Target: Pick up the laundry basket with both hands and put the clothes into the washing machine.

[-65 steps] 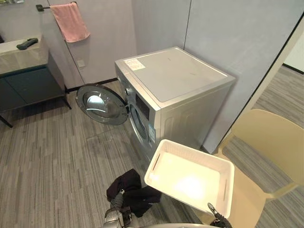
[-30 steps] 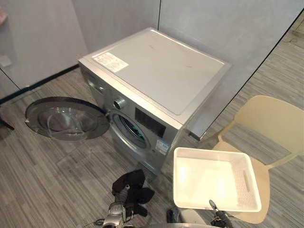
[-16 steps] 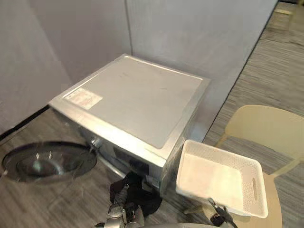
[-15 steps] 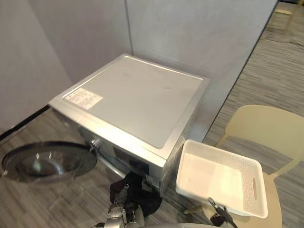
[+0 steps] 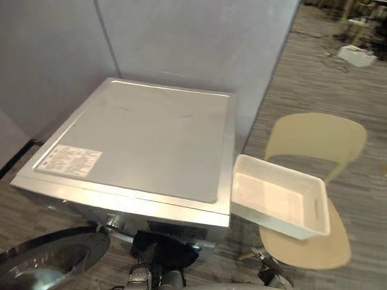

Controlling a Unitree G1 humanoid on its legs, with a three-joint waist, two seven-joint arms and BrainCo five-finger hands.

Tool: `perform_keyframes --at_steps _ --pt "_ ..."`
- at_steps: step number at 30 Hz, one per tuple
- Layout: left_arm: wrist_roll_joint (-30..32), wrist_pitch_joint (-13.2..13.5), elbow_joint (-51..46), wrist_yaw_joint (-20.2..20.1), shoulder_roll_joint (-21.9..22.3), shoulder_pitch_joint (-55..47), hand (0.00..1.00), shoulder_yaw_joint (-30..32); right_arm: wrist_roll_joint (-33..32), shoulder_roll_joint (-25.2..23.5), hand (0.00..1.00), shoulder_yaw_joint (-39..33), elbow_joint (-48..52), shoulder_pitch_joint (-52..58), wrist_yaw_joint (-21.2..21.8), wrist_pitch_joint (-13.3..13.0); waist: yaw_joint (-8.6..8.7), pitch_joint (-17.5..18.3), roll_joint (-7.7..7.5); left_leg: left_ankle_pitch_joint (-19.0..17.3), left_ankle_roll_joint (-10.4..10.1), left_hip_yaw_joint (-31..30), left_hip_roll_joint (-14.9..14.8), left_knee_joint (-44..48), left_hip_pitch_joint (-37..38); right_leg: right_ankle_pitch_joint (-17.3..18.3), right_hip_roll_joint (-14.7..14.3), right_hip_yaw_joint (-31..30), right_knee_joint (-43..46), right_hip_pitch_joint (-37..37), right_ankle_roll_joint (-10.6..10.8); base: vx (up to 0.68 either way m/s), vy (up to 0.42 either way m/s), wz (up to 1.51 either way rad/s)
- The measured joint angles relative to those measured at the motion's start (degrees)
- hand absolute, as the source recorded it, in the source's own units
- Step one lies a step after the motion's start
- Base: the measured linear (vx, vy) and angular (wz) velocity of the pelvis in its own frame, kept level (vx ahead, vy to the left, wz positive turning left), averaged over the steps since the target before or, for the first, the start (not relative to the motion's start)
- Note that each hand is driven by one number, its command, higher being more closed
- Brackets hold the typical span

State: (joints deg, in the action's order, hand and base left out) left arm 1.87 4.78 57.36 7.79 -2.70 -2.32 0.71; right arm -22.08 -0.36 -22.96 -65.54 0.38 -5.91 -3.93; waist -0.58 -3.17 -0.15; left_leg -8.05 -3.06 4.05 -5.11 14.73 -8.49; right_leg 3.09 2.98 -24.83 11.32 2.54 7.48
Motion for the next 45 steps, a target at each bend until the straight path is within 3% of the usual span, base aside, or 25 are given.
perform_keyframes --at_steps 2,4,7,9,10,11,12,15,19,21,24,25,33,38,41,43,45 --pt "0.07 0.10 0.67 -0.08 -0.34 1.32 1.00 -3.25 -0.32 0.83 0.00 -2.14 -0.69 2.10 -0.09 0.43 -0.04 1.48 -0.37 2.70 -0.06 0.52 0.40 -6.77 0.77 -2.76 0.13 1.02 -1.10 2.97 0.12 -0.11 -0.074 -0.34" --pt "0.14 0.19 0.67 -0.13 -0.53 1.46 1.00 -4.72 -0.34 0.72 0.00 -3.29 -1.10 2.97 -0.07 0.67 0.01 1.85 -1.06 4.22 -0.22 1.00 1.75 -11.29 1.37 -2.93 1.09 1.07 -1.75 5.02 0.15 -0.11 -0.069 -0.43" --pt "0.66 0.07 1.24 -0.19 -1.30 1.83 1.00 -5.17 -0.24 -0.53 0.00 -4.24 -0.95 2.89 0.10 1.81 -0.08 0.98 -3.12 9.20 0.72 3.62 5.33 -19.04 3.51 1.64 4.76 5.39 -2.70 8.55 0.66 -0.14 -0.068 -0.62" --pt "1.59 0.03 1.68 -0.25 -1.30 1.64 1.00 -5.66 -0.16 -0.68 0.00 -4.19 -0.35 3.32 0.50 1.96 0.87 0.20 -2.97 11.11 1.13 4.45 5.53 -20.63 5.25 2.54 5.30 8.41 -1.64 8.74 -2.31 -0.16 -0.038 -0.32" --pt "2.40 0.05 1.66 -0.35 -0.90 1.37 1.00 -6.23 -0.23 -0.61 0.00 -3.98 0.08 3.56 0.68 1.87 1.75 0.31 -2.29 11.84 1.15 4.04 4.50 -20.76 6.09 3.94 4.23 9.28 -1.84 7.24 -6.23 -0.06 -0.017 0.11" --pt "2.87 0.11 1.53 -1.11 -1.06 1.54 1.00 -7.61 -0.04 -0.72 0.00 -3.21 0.12 3.60 0.89 1.82 2.39 0.31 -2.70 11.89 1.06 3.74 3.88 -20.76 6.93 5.13 3.37 9.03 -2.72 5.73 -8.05 -0.06 -0.021 0.18" --pt "3.07 0.12 1.51 -1.55 -1.34 1.72 1.00 -7.92 -0.01 -0.79 0.00 -2.31 0.12 3.77 1.03 1.77 2.59 0.41 -3.19 11.89 1.05 3.57 3.76 -20.77 7.07 5.19 3.21 8.85 -3.15 5.21 -8.10 -0.05 -0.016 0.21" --pt "3.58 0.13 1.54 -1.88 -1.83 2.57 1.00 -10.17 0.04 -1.16 0.00 1.84 0.08 3.97 1.27 1.56 2.82 0.88 -5.14 11.88 1.03 2.02 3.69 -20.79 5.79 5.39 3.10 9.00 -5.26 4.73 -7.76 -0.03 -0.015 0.23" --pt "4.95 0.06 2.06 -2.91 -2.13 1.94 1.00 -12.35 0.45 -1.45 0.00 2.90 -1.13 3.64 1.23 1.62 2.71 1.45 -6.07 11.88 1.03 0.89 3.85 -20.78 3.83 5.27 3.54 8.92 -10.31 3.43 -7.56 0.02 0.005 0.14" --pt "5.10 0.08 2.90 -2.89 -2.46 1.92 1.00 -12.34 2.59 -1.43 0.00 3.77 -1.13 3.44 1.22 1.62 2.63 1.60 -6.30 11.88 1.04 1.03 4.31 -20.77 4.42 4.50 4.15 8.92 -10.66 2.84 -6.30 0.06 -0.001 0.02" --pt "5.46 0.07 3.75 -2.87 -3.76 1.87 1.00 -12.21 4.27 -1.26 0.00 4.38 -1.14 3.26 2.01 1.62 2.62 1.76 -5.87 11.87 1.03 1.05 4.35 -20.77 5.10 3.89 4.23 8.94 -10.36 2.40 -5.12 0.07 -0.031 -0.01" --pt "6.74 -1.12 7.99 -5.09 -3.06 3.01 1.00 -11.63 6.91 0.86 0.00 4.69 -2.69 0.83 2.47 1.80 2.82 1.50 -2.94 9.70 0.05 -0.98 2.75 -20.40 10.28 -1.32 2.06 13.70 -10.12 -1.21 -0.96 0.04 -0.028 -0.01" --pt "5.92 -0.37 7.98 -4.47 -2.81 2.58 1.00 -10.77 6.64 1.76 0.00 4.30 -2.61 2.28 2.54 1.57 2.83 1.14 -2.13 9.79 -0.62 -0.85 2.18 -20.73 10.95 -1.17 1.43 13.77 -9.47 -1.40 -1.63 0.00 -0.001 -0.01" --pt "2.88 0.06 9.15 -4.73 -3.07 1.66 1.00 -6.16 4.12 2.05 0.00 1.19 -2.77 4.96 2.99 1.02 2.86 0.79 -2.25 10.09 -0.49 -1.24 2.18 -20.63 13.94 -0.69 1.49 14.53 -8.67 -4.43 -1.72 -0.01 -0.002 0.07" --pt "0.78 0.36 8.95 -5.09 -2.76 0.54 1.00 1.18 2.43 1.99 0.00 1.41 -2.91 7.55 3.44 1.03 2.45 0.13 -2.22 10.21 -0.66 -2.42 2.37 -20.28 14.17 2.27 1.46 15.86 -3.87 -3.65 -2.01 -0.03 -0.027 0.24" --pt "-2.33 0.66 6.57 -4.90 -1.95 0.22 1.00 7.62 1.75 2.14 0.00 4.14 -2.66 7.69 3.56 0.95 1.56 -1.13 -3.27 9.16 -0.64 -5.54 3.91 -13.38 9.23 5.31 2.86 18.74 2.64 -0.57 -2.04 -0.07 -0.045 0.78" --pt "-4.97 0.80 4.72 -4.53 -0.76 -0.07 1.00 10.54 1.35 2.94 0.00 4.26 -2.61 6.52 3.62 0.74 1.29 -1.98 -2.63 8.40 -1.19 -9.10 4.50 -8.91 5.22 6.72 3.98 22.59 5.97 1.22 -2.28 -0.08 -0.038 1.07"
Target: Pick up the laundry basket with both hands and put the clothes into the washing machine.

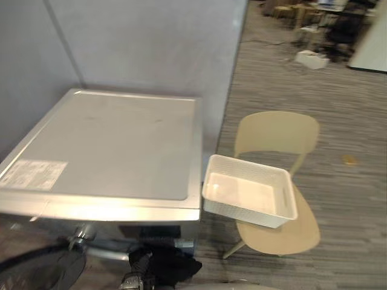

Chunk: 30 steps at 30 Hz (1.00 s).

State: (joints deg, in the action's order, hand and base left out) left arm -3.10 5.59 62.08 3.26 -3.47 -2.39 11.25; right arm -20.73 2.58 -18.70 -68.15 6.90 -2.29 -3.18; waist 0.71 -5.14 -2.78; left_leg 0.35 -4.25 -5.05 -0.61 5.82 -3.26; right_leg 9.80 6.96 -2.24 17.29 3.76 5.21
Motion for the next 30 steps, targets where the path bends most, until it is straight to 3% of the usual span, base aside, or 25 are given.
perform_keyframes --at_steps 1,2,3,4,5,6,8,9,10,11,12,13,14,15,16,17,18,20,23,25,26,27,30 --pt "-0.77 -0.01 -0.55 0.22 0.12 0.02 1.00 0.98 -0.14 0.28 0.00 -0.01 0.42 -0.24 0.03 -0.05 0.19 -0.28 -0.48 -1.13 -0.18 0.06 -0.01 0.34 -0.42 0.01 1.41 1.06 0.13 0.48 -0.22 -0.08 -0.022 0.79" --pt "-1.78 -0.02 -1.39 0.57 0.61 0.30 1.00 3.70 -0.58 -0.05 0.00 -1.35 2.09 -1.42 -0.15 -0.65 -0.28 -2.00 -0.43 -3.87 2.75 3.64 -0.96 9.90 -3.48 -0.07 3.03 2.11 0.39 0.56 -0.16 -0.08 -0.025 0.57" --pt "-2.35 -0.02 -1.63 0.66 0.69 -0.76 1.00 5.22 -1.48 0.31 0.00 -2.87 4.51 -1.44 -0.13 -1.28 -0.22 -2.34 -0.80 -7.02 3.60 5.55 -2.59 20.12 -5.00 -0.36 4.60 2.22 0.55 0.59 0.34 -0.08 -0.013 0.40" --pt "-2.56 0.03 -1.80 0.81 0.67 -1.42 1.00 5.41 -1.60 0.50 0.00 -3.31 5.44 -1.45 0.00 -1.45 -0.18 -2.29 -0.70 -8.12 3.26 5.64 -3.95 23.59 -4.72 -0.54 5.16 2.05 0.54 0.59 0.67 -0.13 0.094 0.14" --pt "-2.81 0.39 -1.82 0.95 0.70 -2.40 1.00 6.11 -1.73 0.90 0.00 -4.26 6.14 -1.58 0.07 -1.73 -0.16 -2.20 -0.06 -9.33 2.00 4.85 -8.25 27.35 -3.59 -0.92 5.30 1.29 0.75 1.25 1.35 -0.14 0.236 -0.09" --pt "-3.25 0.76 -1.75 1.12 0.88 -2.88 1.00 7.03 -1.73 1.21 0.00 -5.91 5.88 -2.06 0.11 -1.69 -0.10 -2.17 0.25 -9.35 1.82 2.62 -12.38 28.39 -2.35 -0.94 5.23 -0.10 1.96 2.90 2.28 -0.14 0.299 -0.16" --pt "-3.49 0.93 -1.10 1.33 0.79 -3.19 1.00 7.10 -1.73 1.76 0.00 -7.91 4.31 -2.73 0.05 -1.55 0.13 -2.12 0.40 -8.74 1.84 0.44 -16.58 26.29 -0.08 -0.81 5.47 -1.54 3.81 5.86 3.59 -0.09 0.308 -0.19" --pt "-3.51 0.93 -0.58 1.86 0.87 -3.21 1.00 6.88 -1.75 2.64 0.00 -8.99 3.16 -2.86 -0.07 -1.30 0.37 -1.66 1.32 -4.37 3.78 -0.02 -18.35 20.76 3.36 -0.79 5.62 -2.89 4.83 7.81 5.47 -0.16 0.467 -0.28" --pt "-3.50 0.88 -0.21 2.14 0.64 -3.26 1.00 6.70 -1.80 3.34 0.00 -9.73 1.20 -2.83 -0.17 -1.15 0.67 -1.34 0.50 -9.54 -0.03 0.46 -16.60 18.23 5.10 -1.11 6.52 -4.78 4.35 8.96 6.55 -0.17 0.478 -0.23" --pt "-3.46 0.88 -0.21 2.15 0.29 -3.41 1.00 6.34 -1.81 3.17 0.00 -9.59 -0.08 -2.63 -0.10 -0.89 1.05 -1.06 0.32 -11.37 -1.95 0.69 -16.09 18.17 4.47 -1.58 6.87 -5.89 3.12 8.96 6.62 -0.20 0.548 -0.07" --pt "-3.29 0.92 -0.24 2.19 -1.18 -3.96 1.00 4.50 -1.82 2.43 0.00 -9.63 -2.02 -1.99 -0.25 -0.34 1.72 -0.01 -0.34 -16.53 -7.89 1.91 -15.88 18.14 4.11 -4.78 8.27 -5.96 -1.49 7.71 8.24 -0.19 0.577 0.07" --pt "-3.04 0.88 -0.23 2.25 -1.99 -3.90 1.00 3.02 -1.82 2.01 0.00 -9.66 -2.38 -1.18 -0.28 -0.21 1.71 0.05 0.13 -20.23 -10.41 3.04 -15.72 18.73 3.60 -7.55 9.26 -5.49 -4.54 6.89 9.58 -0.18 0.593 0.09" --pt "-2.65 0.89 -0.23 2.22 -2.31 -3.51 1.00 1.13 -1.95 1.46 0.00 -9.81 -2.28 -0.59 -0.36 -0.28 1.67 0.40 -0.59 -23.86 -9.81 3.85 -14.86 20.59 2.29 -10.78 10.42 -5.28 -7.59 5.97 9.46 -0.19 0.542 0.04" --pt "-2.28 0.89 -0.21 2.13 -2.82 -3.02 1.00 -1.05 -2.02 0.73 0.00 -9.84 -2.28 -0.11 -0.55 -0.30 1.55 0.48 -0.93 -26.66 -7.89 3.89 -13.07 23.32 -0.02 -14.46 12.13 -5.29 -9.88 6.05 9.55 -0.25 0.530 -0.04" --pt "-1.13 0.89 -0.15 2.00 -3.66 -2.57 1.00 -3.49 -2.36 -0.37 0.00 -9.47 -2.27 -0.27 -0.84 -0.23 1.42 0.46 -0.20 -28.01 -5.66 4.30 -11.28 26.70 -2.50 -21.27 13.45 -5.72 -12.71 6.68 6.50 -0.22 0.425 -0.21" --pt "-0.62 0.89 -0.12 2.00 -3.87 -2.61 1.00 -4.56 -2.46 -0.77 0.00 -9.12 -2.25 -0.43 -0.90 -0.12 1.18 0.77 0.39 -28.16 -4.89 5.32 -11.22 26.84 -2.73 -26.64 13.20 -5.71 -14.98 6.97 2.61 -0.26 0.454 -0.59" --pt "0.25 0.98 0.13 1.89 -3.53 -3.00 1.00 -5.49 -3.19 -0.67 0.00 -8.09 -1.60 -0.48 -0.90 -0.06 0.08 2.08 1.67 -27.02 -2.76 7.37 -11.63 25.20 -2.78 -32.80 11.86 -5.44 -15.96 8.88 -2.13 -0.18 0.364 -0.60" --pt "1.07 0.98 0.50 2.02 -4.67 -3.25 1.00 -6.36 -3.26 -0.06 0.00 -4.97 -0.56 0.30 -0.88 0.11 0.18 2.28 2.04 -23.77 -0.88 8.58 -10.51 20.81 -1.67 -26.03 8.17 -5.30 -8.59 10.06 0.63 -0.16 0.327 -0.33" --pt "1.08 0.80 0.52 1.74 -5.61 -4.06 1.00 -6.71 -3.38 0.36 0.00 -0.79 2.02 0.20 -0.66 -0.25 0.17 2.30 2.78 -15.26 0.72 11.29 -9.04 7.67 3.80 -6.79 -1.03 1.50 10.31 9.83 0.85 -0.04 0.204 -0.25" --pt "1.19 0.06 1.06 1.56 -4.96 -4.11 1.00 -6.67 -3.37 0.79 0.00 -0.36 2.53 -0.32 -0.07 -0.58 -0.27 2.42 2.51 -13.78 0.87 13.04 -7.20 4.63 6.24 -5.25 -1.56 1.97 8.46 7.95 0.13 0.00 0.093 -0.41" --pt "1.57 -0.28 1.70 1.14 -4.16 -4.47 1.00 -6.72 -3.37 0.78 0.00 -0.33 2.96 -0.34 0.14 -0.90 0.02 2.76 3.67 -13.31 0.87 13.31 -7.04 3.78 6.54 -5.03 -1.58 1.84 6.37 6.88 0.46 -0.05 0.014 -0.21" --pt "1.55 -0.27 1.68 0.52 -3.72 -4.26 1.00 -6.73 -3.30 0.70 0.00 -0.37 3.03 -0.37 0.18 -0.82 0.07 3.08 3.07 -12.96 0.63 13.47 -6.84 2.83 7.34 -4.44 -1.60 1.49 4.45 5.88 1.26 -0.05 -0.017 -0.17" --pt "1.51 -0.29 1.72 0.40 -3.81 -3.31 1.00 -6.74 -3.30 0.10 0.00 -0.41 2.46 -0.38 0.20 -0.82 -0.13 3.74 2.19 -11.88 -0.32 13.88 -6.60 1.37 7.06 -3.68 -1.72 0.50 -4.29 2.94 0.63 -0.03 -0.118 -0.20"
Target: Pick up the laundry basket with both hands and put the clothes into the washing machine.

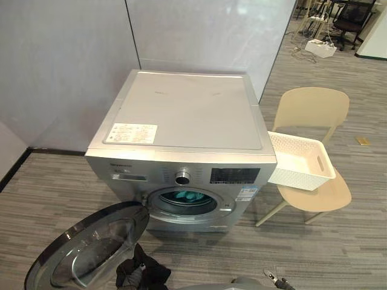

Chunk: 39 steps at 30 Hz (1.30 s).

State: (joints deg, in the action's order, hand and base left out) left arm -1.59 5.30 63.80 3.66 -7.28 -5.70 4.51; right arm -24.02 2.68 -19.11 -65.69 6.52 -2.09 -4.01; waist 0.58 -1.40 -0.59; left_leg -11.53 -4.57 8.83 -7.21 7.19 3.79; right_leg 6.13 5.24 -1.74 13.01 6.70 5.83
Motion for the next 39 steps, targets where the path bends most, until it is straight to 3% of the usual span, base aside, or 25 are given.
perform_keyframes --at_steps 3,7,9,10,12,14,16,20,22,30,34,39 --pt "0.04 -0.09 1.28 -0.19 1.68 2.00 1.00 -0.52 0.02 0.50 0.00 -0.70 -0.71 -0.06 -0.12 0.00 0.23 0.08 0.68 2.53 -0.23 -1.37 -0.33 -2.16 -0.14 -2.27 -0.58 0.31 -5.66 -1.29 -0.31 -0.06 -0.118 0.01" --pt "0.04 -0.08 1.59 -1.04 3.50 2.69 1.00 -0.88 0.00 0.88 0.00 -1.70 -1.80 0.42 -0.32 -0.04 0.34 0.02 1.42 2.56 -0.30 -2.50 -0.69 -3.05 1.06 -3.75 -1.10 0.33 -7.73 -3.39 -0.42 -0.06 -0.027 -0.02" --pt "0.10 -0.02 1.51 -1.04 2.73 3.87 1.00 -4.49 0.06 0.84 0.00 -3.01 -3.08 0.92 -0.01 0.10 0.31 -0.58 1.65 2.50 -0.36 -2.90 -0.51 -2.36 1.43 -3.94 -0.88 0.46 -7.84 -4.42 -0.41 -0.06 0.018 0.08" --pt "0.10 0.00 1.37 -1.04 2.64 4.25 1.00 -4.94 0.10 0.81 0.00 -3.03 -3.22 0.98 -0.05 0.10 0.32 -0.82 1.45 2.27 -0.44 -3.09 -0.51 -1.52 1.06 -3.45 -0.85 0.47 -7.21 -4.29 -0.62 -0.09 -0.010 0.28" --pt "-0.01 -0.04 -3.79 -0.62 3.14 4.48 1.00 -7.62 0.14 0.64 0.00 -2.79 -3.04 0.63 -0.09 0.07 0.74 -3.01 1.52 0.22 -1.80 -4.68 -1.56 4.01 -1.94 0.89 -1.79 -0.24 -0.98 -2.32 -1.88 -0.10 -0.054 0.46" --pt "-1.59 0.08 -13.03 0.05 3.58 4.42 1.00 -12.45 0.09 0.54 0.00 -0.69 -1.69 1.08 -0.50 -0.02 0.03 -5.34 0.16 -1.32 -3.85 -7.34 -0.82 17.07 -8.14 4.62 -0.80 -0.47 6.40 0.98 -1.61 -0.12 -0.038 0.45" --pt "-4.27 0.31 -20.53 -0.22 4.84 3.34 1.00 -16.45 0.10 1.15 0.00 0.02 0.56 0.65 -0.98 -0.34 -0.92 -6.36 1.25 -0.52 -5.01 -9.90 0.03 24.96 -13.48 5.99 -0.24 -0.82 9.62 3.27 -1.16 -0.15 -0.018 0.05" --pt "-9.36 0.35 -34.53 -3.60 6.75 -0.18 1.00 -23.95 -0.13 1.88 0.00 2.33 7.44 -1.43 -1.72 -1.49 -1.49 -6.62 3.07 -0.28 -4.20 -9.69 1.61 17.98 -13.24 5.71 0.81 -3.55 12.14 9.01 -0.29 -0.05 0.025 -0.19" --pt "-11.42 0.79 -37.58 -3.81 6.41 1.50 1.00 -27.54 -0.15 0.63 0.00 5.04 10.49 -4.18 -1.82 -2.33 -1.55 -8.68 3.27 -1.57 -2.08 -7.02 1.26 15.46 -13.72 4.74 -0.11 -4.65 14.44 12.68 -0.15 -0.08 0.001 -0.22" --pt "-13.63 0.77 -37.22 -2.88 7.00 17.65 1.00 -37.62 -3.10 0.60 0.00 12.07 21.17 -11.69 -4.74 -4.55 -1.33 -18.28 1.20 -7.76 0.00 -5.46 0.50 33.56 -33.20 4.92 -1.77 -7.92 26.11 30.79 0.90 -0.20 0.038 -0.17" --pt "-13.53 0.75 -33.72 0.82 9.46 26.69 1.00 -35.52 -4.81 -0.07 0.00 14.47 25.87 -12.69 -6.36 -4.91 -1.39 -19.84 1.05 -8.59 0.87 -5.42 -0.18 38.35 -40.77 3.55 -2.58 -8.74 27.58 37.14 1.49 -0.11 0.050 -0.13" --pt "-16.39 1.06 -25.98 8.09 11.54 38.91 1.00 -19.07 -5.28 -0.39 0.00 15.79 27.75 -17.77 -9.23 -6.25 -1.47 -22.98 0.06 -10.39 0.87 -5.56 -2.39 46.05 -50.60 3.22 -4.84 -9.85 32.81 46.62 1.92 -0.05 0.004 -0.17"
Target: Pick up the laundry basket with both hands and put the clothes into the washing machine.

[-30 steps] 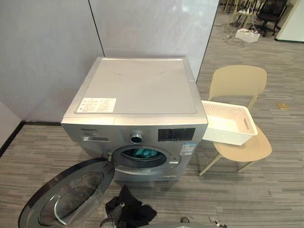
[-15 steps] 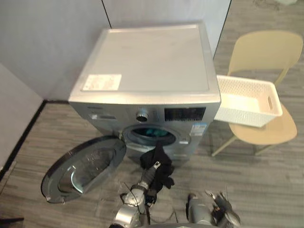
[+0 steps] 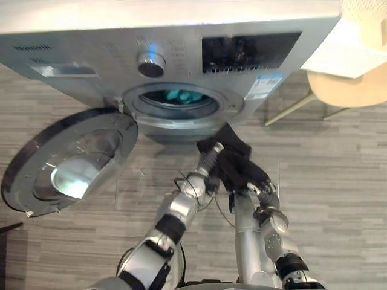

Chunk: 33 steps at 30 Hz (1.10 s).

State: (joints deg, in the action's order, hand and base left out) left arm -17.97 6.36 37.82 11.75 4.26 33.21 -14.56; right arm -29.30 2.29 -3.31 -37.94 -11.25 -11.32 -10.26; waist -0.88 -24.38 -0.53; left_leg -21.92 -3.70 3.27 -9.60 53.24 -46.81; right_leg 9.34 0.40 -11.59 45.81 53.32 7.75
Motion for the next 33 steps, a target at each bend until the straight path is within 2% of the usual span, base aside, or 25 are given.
perform_keyframes --at_steps 2,6,7,10,13,16,17,23,24,26,29,32,33 --pt "-3.91 0.34 1.83 2.71 -0.77 4.11 1.00 6.60 -0.73 -0.09 0.00 -0.17 -0.01 -1.88 -1.09 -0.44 0.02 -1.16 -0.62 -0.53 -0.14 0.00 -0.83 2.35 -3.71 -0.16 -1.03 -0.30 1.38 3.62 0.12 -0.02 0.001 -0.23" --pt "-10.97 0.74 4.98 6.11 -8.62 15.07 1.00 19.26 -2.18 -1.03 0.00 -1.86 -0.26 -2.78 -1.15 -1.01 0.24 -2.86 -2.91 -1.50 -0.55 0.28 -3.62 6.43 -11.03 -1.49 -3.73 -1.15 2.78 10.58 0.21 0.00 0.023 -0.33" --pt "-12.97 0.85 5.66 6.26 -11.30 18.20 1.00 21.70 -2.18 -1.32 0.00 -2.55 -1.37 -2.66 -1.01 -1.09 0.68 -2.88 -2.96 -1.53 -0.58 0.00 -4.29 7.21 -13.13 -1.92 -4.39 -0.84 2.53 12.10 0.25 0.00 0.027 -0.21" --pt "-14.05 1.78 5.88 6.93 -15.11 23.50 1.00 25.46 -2.20 -1.93 0.00 -3.67 -3.44 -2.13 -0.86 -2.05 1.61 -3.00 -3.15 -1.53 -0.57 -0.64 -4.54 7.87 -16.00 -2.64 -4.53 -0.25 1.96 14.21 0.20 0.00 0.057 -0.05" --pt "-14.11 1.87 7.60 7.78 -16.09 27.34 1.00 25.62 -2.11 -1.89 0.00 -3.75 -4.34 -1.82 -0.86 -2.59 1.53 -3.00 -3.14 -1.53 -0.57 -0.96 -4.92 8.05 -17.13 -3.33 -4.85 0.00 0.92 14.61 0.35 0.01 0.064 -0.08" --pt "-18.36 1.89 8.38 8.40 -16.57 31.50 1.00 25.27 -2.11 -1.89 0.00 -3.76 -4.72 -1.82 -0.67 -2.98 1.51 -2.99 -3.15 -1.66 -0.34 -1.00 -5.45 8.28 -18.06 -4.09 -5.53 0.11 -0.38 14.86 0.52 0.01 0.068 -0.12" --pt "-21.47 1.94 8.38 8.41 -16.93 33.91 1.00 25.13 -2.13 -1.76 0.00 -4.03 -4.79 -1.83 -0.08 -2.96 1.47 -2.99 -3.15 -1.68 -0.28 -0.87 -5.50 8.35 -18.55 -4.49 -5.59 0.03 -0.86 15.19 0.59 0.01 0.081 -0.14" --pt "-30.05 4.75 8.23 8.07 -22.98 50.37 1.00 16.32 -2.19 -1.03 0.00 -4.19 -5.44 -1.81 1.32 -2.15 1.28 -2.97 -3.12 -1.70 -0.16 0.04 -6.16 8.64 -19.79 -6.76 -6.47 -0.99 -3.30 15.92 0.72 0.01 0.078 -0.18" --pt "-30.74 5.45 8.71 5.97 -25.40 50.46 1.00 14.22 -2.24 -0.93 0.00 -4.18 -5.24 -1.75 1.67 -2.16 1.36 -2.96 -3.10 -1.71 -0.14 0.09 -6.45 8.63 -20.19 -7.38 -6.74 -1.21 -4.28 15.99 0.96 0.00 0.073 -0.24" --pt "-31.32 5.44 8.71 6.45 -26.41 51.66 1.00 13.18 -2.83 -0.81 0.00 -5.04 -5.39 -1.43 1.67 -2.10 0.86 -2.97 -3.09 -1.69 -0.11 -0.19 -6.71 8.82 -21.14 -8.33 -7.24 -1.23 -5.44 16.35 1.02 -0.01 0.051 -0.17" --pt "-29.38 5.47 8.86 8.56 -28.91 53.02 1.00 9.05 -2.86 -0.66 0.00 -6.33 -5.44 0.37 1.64 -2.36 0.06 -3.00 -3.02 -1.76 0.05 0.18 -7.25 9.25 -22.04 -9.35 -7.54 -1.55 -6.77 16.66 1.30 -0.01 0.069 -0.17" --pt "-20.85 5.55 8.80 14.09 -31.49 54.58 1.00 8.38 -3.49 -0.52 0.00 -6.40 -5.60 1.95 1.61 -2.51 0.00 -3.12 -2.83 -1.75 0.14 0.08 -7.69 9.79 -23.27 -10.83 -7.99 -1.78 -8.56 17.00 1.48 -0.01 0.074 -0.18" --pt "-15.61 5.47 8.65 17.80 -32.16 54.58 1.00 8.60 -3.79 -0.18 0.00 -6.38 -5.62 2.47 1.51 -2.78 -0.05 -3.13 -2.81 -1.72 0.25 0.14 -7.97 9.91 -23.65 -11.47 -8.18 -1.93 -9.42 17.00 1.57 -0.02 0.067 -0.16"
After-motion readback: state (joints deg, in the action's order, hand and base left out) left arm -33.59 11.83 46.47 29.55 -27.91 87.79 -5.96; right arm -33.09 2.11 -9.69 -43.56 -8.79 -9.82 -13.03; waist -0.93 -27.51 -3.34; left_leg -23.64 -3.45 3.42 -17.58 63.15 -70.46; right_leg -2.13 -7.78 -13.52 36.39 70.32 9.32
